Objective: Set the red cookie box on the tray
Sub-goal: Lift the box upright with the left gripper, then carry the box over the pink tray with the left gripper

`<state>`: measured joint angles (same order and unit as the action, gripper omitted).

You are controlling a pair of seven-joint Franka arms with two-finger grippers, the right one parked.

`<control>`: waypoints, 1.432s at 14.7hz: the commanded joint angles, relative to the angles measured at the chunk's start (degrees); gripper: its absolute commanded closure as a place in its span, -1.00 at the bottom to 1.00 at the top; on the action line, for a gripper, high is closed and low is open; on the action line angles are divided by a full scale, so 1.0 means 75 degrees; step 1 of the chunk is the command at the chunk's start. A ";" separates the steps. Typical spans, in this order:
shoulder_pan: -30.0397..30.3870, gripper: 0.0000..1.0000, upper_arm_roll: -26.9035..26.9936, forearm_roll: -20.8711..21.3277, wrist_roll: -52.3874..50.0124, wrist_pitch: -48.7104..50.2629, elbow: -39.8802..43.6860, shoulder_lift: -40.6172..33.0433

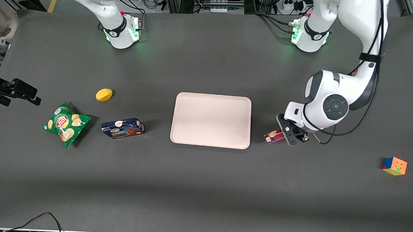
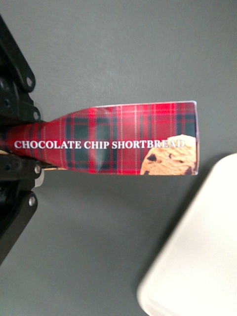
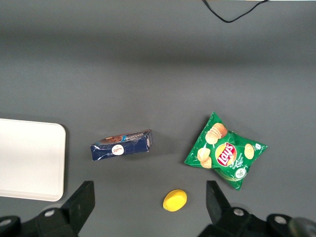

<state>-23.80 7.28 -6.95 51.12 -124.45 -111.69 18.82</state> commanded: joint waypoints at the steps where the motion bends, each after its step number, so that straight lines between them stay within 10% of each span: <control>1: -0.0423 0.97 0.0130 -0.0081 -0.2379 0.1193 0.1003 -0.0247; 10: -0.1852 0.94 0.0130 0.0162 -0.9834 0.0763 0.1450 -0.0377; 21: -0.2533 0.87 -0.0127 0.0352 -1.1338 -0.1816 -0.0097 0.0560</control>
<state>-40.89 6.78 -5.18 -28.93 -135.17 -110.30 23.02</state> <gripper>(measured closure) 0.784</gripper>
